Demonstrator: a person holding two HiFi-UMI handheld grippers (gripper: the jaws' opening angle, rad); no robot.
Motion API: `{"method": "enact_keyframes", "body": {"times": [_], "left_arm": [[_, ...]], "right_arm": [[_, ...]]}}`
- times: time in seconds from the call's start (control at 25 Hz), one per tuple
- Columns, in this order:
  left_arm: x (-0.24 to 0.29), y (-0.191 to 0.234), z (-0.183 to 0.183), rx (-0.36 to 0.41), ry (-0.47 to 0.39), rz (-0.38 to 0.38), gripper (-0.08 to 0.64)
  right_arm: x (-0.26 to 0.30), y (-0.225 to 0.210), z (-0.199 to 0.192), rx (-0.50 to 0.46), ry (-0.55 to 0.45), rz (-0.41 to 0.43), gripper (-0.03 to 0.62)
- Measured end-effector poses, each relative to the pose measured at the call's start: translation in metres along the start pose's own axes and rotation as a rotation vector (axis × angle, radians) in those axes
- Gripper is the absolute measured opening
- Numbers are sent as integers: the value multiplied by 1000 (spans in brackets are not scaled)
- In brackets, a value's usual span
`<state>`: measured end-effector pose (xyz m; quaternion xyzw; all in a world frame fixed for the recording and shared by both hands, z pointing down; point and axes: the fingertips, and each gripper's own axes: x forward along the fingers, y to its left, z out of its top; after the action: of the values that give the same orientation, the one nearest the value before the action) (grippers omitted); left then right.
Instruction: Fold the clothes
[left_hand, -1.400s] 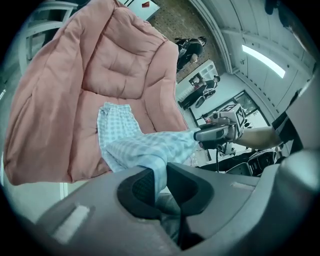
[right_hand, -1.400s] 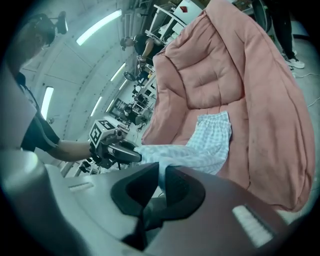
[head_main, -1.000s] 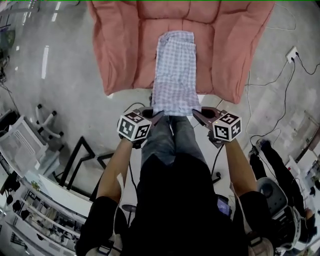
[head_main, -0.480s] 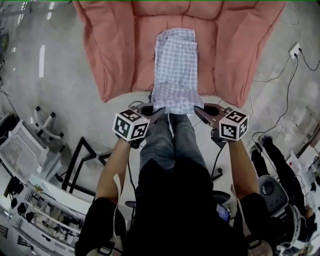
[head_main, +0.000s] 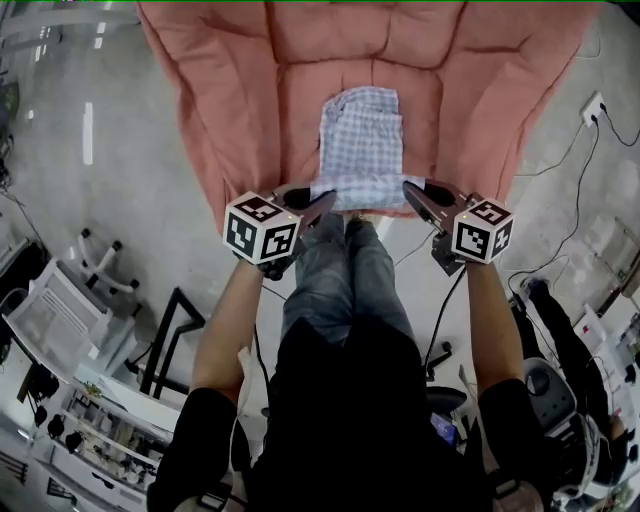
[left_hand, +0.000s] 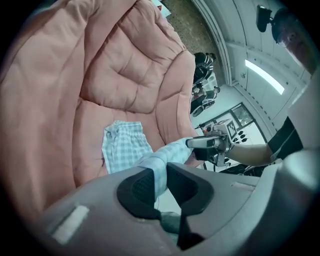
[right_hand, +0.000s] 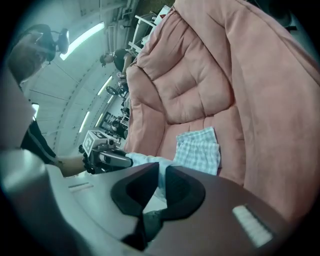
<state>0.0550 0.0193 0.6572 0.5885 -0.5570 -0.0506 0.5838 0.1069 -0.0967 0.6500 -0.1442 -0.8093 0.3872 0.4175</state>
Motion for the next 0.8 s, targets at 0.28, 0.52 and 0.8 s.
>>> {"method": "enact_keyframes", "body": {"times": [0.28,0.52,0.8], "left_arm": [[7,26,44,1,-1,-8,44],[23,47,68,-1,-20,15,46],[45,83,82,-35,-55,90,49]], "right_arm": [[18,-21,40,20,-40,-40,17],[33,-49,59,31,-83,-119,17],[57,-82,70,11,-96,-228,17]]}}
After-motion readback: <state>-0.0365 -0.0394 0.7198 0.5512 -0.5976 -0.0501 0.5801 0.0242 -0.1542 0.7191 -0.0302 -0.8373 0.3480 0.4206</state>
